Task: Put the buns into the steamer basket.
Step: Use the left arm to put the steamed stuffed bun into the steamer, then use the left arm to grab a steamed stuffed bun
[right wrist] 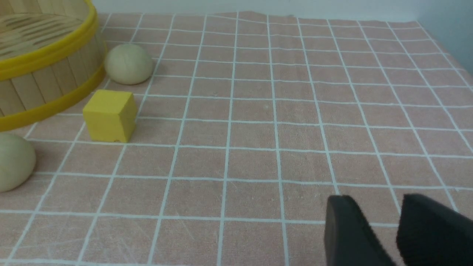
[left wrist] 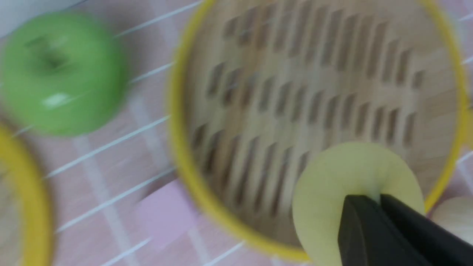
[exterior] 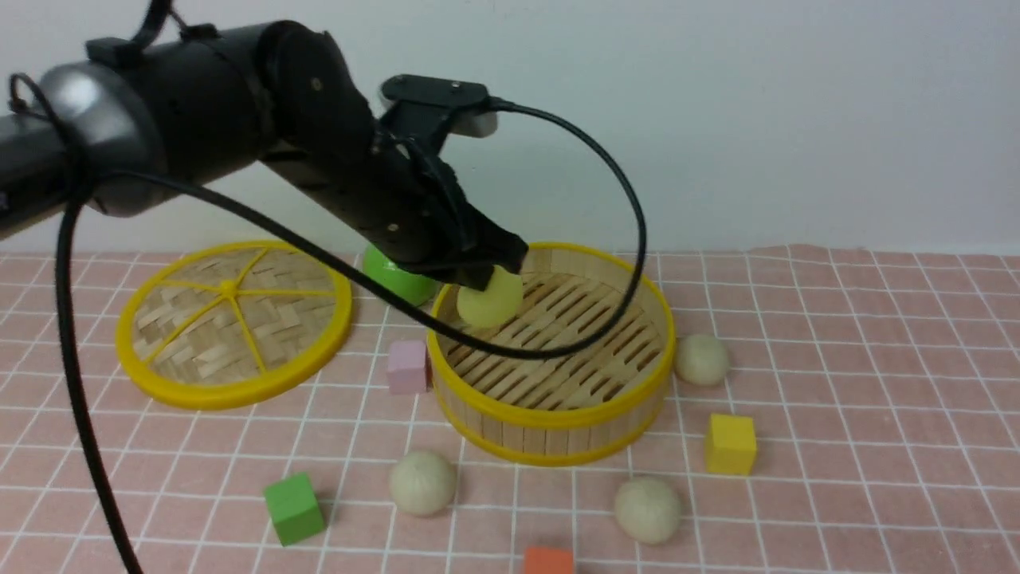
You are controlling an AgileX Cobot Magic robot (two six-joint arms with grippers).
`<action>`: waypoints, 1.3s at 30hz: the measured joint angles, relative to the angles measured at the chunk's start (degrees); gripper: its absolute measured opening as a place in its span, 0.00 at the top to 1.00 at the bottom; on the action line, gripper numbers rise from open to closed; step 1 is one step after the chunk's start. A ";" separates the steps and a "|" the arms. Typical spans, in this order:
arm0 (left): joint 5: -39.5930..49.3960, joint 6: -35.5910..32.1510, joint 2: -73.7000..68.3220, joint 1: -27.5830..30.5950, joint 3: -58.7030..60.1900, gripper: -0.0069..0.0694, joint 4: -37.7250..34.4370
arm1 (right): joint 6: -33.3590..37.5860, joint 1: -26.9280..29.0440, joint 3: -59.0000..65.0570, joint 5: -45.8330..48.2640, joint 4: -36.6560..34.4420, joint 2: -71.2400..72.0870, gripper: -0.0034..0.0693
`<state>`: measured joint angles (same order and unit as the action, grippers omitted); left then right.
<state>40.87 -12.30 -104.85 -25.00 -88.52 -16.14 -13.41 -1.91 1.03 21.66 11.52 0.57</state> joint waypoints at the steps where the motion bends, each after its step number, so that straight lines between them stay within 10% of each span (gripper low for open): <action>1: -1.31 -0.21 -0.85 -0.65 0.00 0.93 0.07 | 0.00 0.00 0.00 0.00 0.00 0.00 0.62; 17: -9.40 7.43 -12.54 -1.38 0.00 0.87 13.12 | 0.00 0.00 0.00 0.00 0.00 0.00 0.62; 30: -4.52 13.45 2.42 -1.38 0.07 0.28 13.19 | 0.00 0.00 0.00 0.00 0.00 0.00 0.62; 33: 2.17 14.63 7.81 -1.38 0.01 0.28 11.69 | 0.00 0.00 0.00 0.00 0.00 0.00 0.62; 39: 21.45 15.41 14.43 -1.38 6.22 0.61 9.00 | 0.00 0.00 0.00 0.00 0.00 0.00 0.62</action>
<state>62.32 3.10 -90.42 -26.38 -82.30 -7.14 -13.41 -1.91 1.03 21.66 11.52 0.57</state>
